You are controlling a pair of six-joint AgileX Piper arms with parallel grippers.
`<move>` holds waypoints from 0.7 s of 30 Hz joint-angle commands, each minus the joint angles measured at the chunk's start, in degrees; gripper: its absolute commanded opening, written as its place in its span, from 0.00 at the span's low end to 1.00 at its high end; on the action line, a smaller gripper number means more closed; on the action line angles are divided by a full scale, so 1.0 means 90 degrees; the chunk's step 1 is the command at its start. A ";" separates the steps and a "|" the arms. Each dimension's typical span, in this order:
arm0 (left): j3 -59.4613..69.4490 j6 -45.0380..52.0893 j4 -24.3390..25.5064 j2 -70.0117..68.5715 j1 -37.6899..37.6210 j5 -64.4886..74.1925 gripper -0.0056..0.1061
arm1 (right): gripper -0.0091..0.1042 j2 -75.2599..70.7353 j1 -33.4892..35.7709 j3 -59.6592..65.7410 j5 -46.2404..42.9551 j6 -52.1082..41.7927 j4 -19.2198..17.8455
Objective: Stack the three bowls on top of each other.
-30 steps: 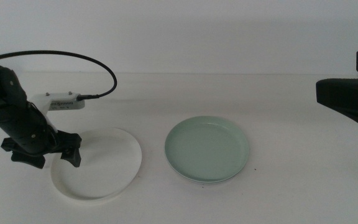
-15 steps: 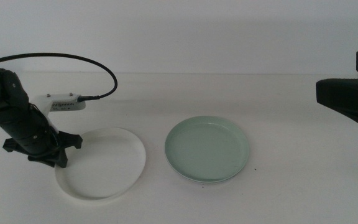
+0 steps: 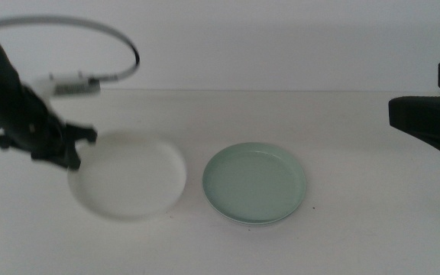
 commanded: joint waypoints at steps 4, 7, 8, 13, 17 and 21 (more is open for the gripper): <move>-0.0968 -0.0024 -0.0671 -0.0098 -0.0325 0.0762 0.03 | 0.84 -0.0025 0.0009 0.0027 -0.0035 -0.0022 0.0037; -0.1297 -0.0182 -0.0681 0.0098 -0.0769 0.0715 0.03 | 0.84 -0.0025 0.0009 0.0027 -0.0035 -0.0022 0.0037; -0.1414 -0.0271 -0.0681 0.0210 -0.0928 0.0680 0.03 | 0.84 -0.0025 0.0009 0.0027 -0.0035 -0.0022 0.0037; -0.1990 -0.0547 -0.0698 0.0939 -0.1593 0.0654 0.03 | 0.84 -0.0025 0.0009 0.0027 -0.0035 -0.0022 0.0037; -0.2365 -0.0699 -0.0708 0.1403 -0.2042 0.0538 0.03 | 0.84 -0.0025 0.0009 0.0027 -0.0035 -0.0022 0.0037; -0.2582 -0.0867 -0.0708 0.1689 -0.2333 0.0263 0.03 | 0.84 -0.0025 0.0009 0.0027 -0.0035 -0.0022 0.0037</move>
